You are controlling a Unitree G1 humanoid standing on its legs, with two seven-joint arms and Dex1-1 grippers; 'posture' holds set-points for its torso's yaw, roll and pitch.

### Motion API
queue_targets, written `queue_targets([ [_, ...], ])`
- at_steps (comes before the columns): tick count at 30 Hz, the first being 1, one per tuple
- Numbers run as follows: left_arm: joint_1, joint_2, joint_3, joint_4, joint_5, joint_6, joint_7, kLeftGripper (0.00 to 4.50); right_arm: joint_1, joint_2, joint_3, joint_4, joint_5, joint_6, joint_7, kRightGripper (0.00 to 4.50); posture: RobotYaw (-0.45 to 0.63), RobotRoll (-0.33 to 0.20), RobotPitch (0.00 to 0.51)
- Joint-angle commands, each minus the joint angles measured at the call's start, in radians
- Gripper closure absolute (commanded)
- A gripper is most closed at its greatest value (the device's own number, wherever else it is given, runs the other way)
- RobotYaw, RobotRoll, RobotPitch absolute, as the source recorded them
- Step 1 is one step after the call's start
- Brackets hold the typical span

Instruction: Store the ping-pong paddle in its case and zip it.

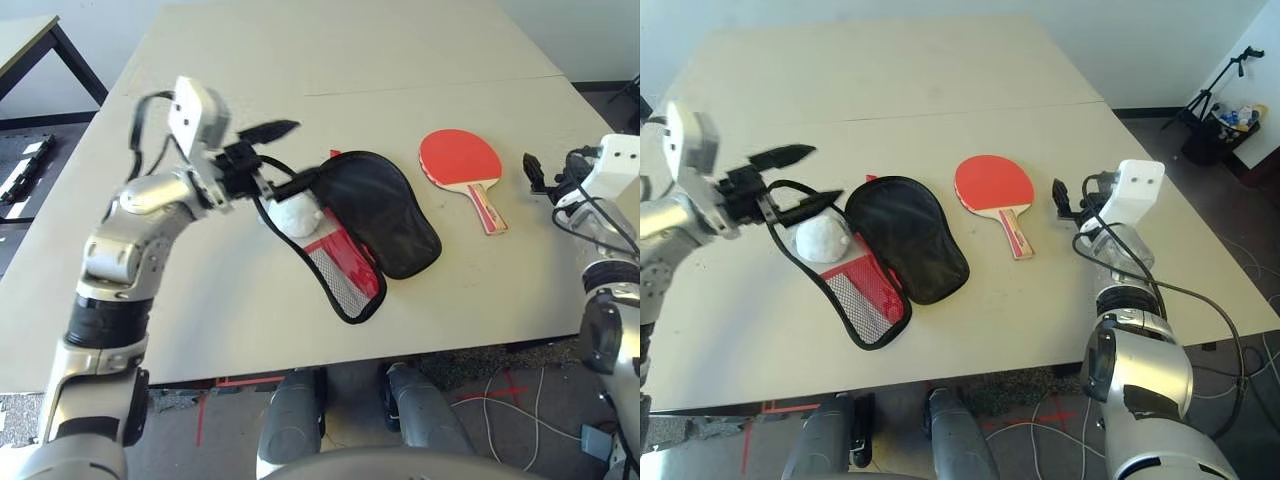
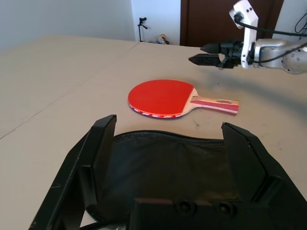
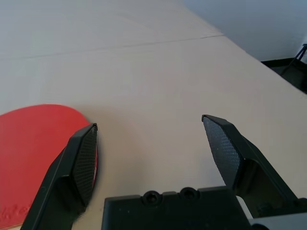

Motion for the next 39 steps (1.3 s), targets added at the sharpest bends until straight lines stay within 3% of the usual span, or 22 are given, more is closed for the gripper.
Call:
queue_targets([
  [1, 0.004, -0.012, -0.031, 0.007, 0.030, 0.000, -0.022, 0.00, 0.035, -0.017, 0.074, -0.215, -0.053, 0.257, -0.041, 0.02, -0.03, 0.000, 0.161],
  [5, -0.004, -0.027, -0.046, 0.027, 0.052, -0.013, -0.038, 0.00, 0.055, -0.009, 0.101, -0.522, -0.020, 0.659, -0.059, 0.02, -0.05, 0.000, 0.161],
  [9, -0.010, -0.039, -0.063, 0.046, 0.082, -0.029, -0.057, 0.00, 0.033, 0.037, 0.123, -0.714, -0.006, 1.024, -0.101, 0.02, -0.05, 0.000, 0.164],
  [16, -0.010, -0.056, -0.071, 0.071, 0.115, -0.052, -0.079, 0.00, 0.015, 0.193, 0.122, -0.871, -0.004, 1.383, -0.205, 0.02, -0.05, 0.000, 0.167],
  [24, -0.002, -0.068, -0.070, 0.062, 0.133, -0.055, -0.089, 0.00, 0.028, 0.218, 0.164, -0.838, -0.035, 1.445, -0.247, 0.02, -0.03, 0.000, 0.168],
  [36, 0.000, -0.065, -0.065, 0.052, 0.141, -0.051, -0.084, 0.00, 0.036, 0.207, 0.220, -0.744, -0.049, 1.342, -0.221, 0.02, -0.02, 0.000, 0.168],
  [39, -0.006, -0.067, -0.068, 0.050, 0.142, -0.048, -0.081, 0.00, 0.045, 0.205, 0.239, -0.713, -0.054, 1.306, -0.211, 0.53, -0.02, 0.000, 0.167],
])
